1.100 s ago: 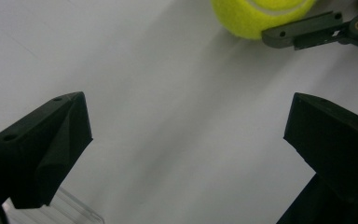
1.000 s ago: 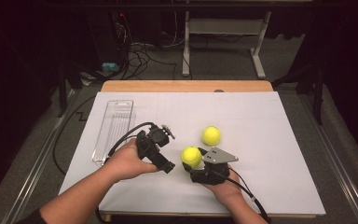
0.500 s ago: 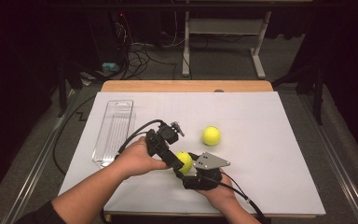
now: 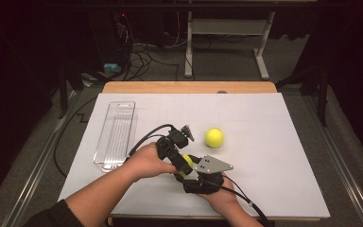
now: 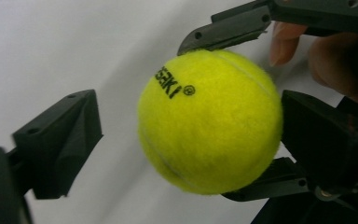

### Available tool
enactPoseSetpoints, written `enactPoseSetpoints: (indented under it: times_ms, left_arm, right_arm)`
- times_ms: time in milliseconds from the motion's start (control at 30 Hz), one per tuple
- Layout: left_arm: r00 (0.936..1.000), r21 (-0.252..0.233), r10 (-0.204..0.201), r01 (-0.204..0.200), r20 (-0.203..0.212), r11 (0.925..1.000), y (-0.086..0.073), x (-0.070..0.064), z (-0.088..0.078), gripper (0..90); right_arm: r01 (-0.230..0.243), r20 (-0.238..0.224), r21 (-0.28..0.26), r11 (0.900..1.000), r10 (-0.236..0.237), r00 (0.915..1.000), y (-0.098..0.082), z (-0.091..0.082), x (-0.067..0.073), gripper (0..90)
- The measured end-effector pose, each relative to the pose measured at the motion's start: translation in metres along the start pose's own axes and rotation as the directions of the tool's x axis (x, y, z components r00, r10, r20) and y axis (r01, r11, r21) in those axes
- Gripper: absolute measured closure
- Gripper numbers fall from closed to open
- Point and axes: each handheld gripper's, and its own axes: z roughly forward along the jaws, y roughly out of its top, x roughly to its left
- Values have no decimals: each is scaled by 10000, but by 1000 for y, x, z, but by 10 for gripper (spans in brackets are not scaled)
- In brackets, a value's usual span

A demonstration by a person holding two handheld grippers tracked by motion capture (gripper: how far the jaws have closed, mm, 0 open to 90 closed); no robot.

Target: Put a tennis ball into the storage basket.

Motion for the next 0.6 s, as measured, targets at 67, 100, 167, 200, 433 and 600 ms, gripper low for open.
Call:
enactPoseSetpoints:
  times_ms: [67,100,167,200,433,600]
  left_arm:
    - [9999,53,-5,5,152,10000,0,1,1,150]
    - [9998,52,-14,13,215,10000,0,1,1,163]
    - [9990,56,-49,47,452,10000,0,2,2,199]
    - [9985,-43,-115,117,538,9999,0,2,2,220]
    - [9990,79,-31,27,452,10000,1,0,2,266]
    - [9994,63,-18,16,348,10000,2,-1,0,270]
  right_arm:
    - [13,26,-17,10000,-13,10000,0,0,0,270]
    - [15,46,-7,10000,-15,10000,0,0,0,270]
    - [23,81,-10,10000,-23,10000,0,0,0,270]
    - [30,71,5,10000,-30,10000,0,0,0,270]
    - [20,121,35,10000,-20,9999,-1,0,0,267]
    - [-71,-2,-70,10000,71,10000,-1,0,-1,236]
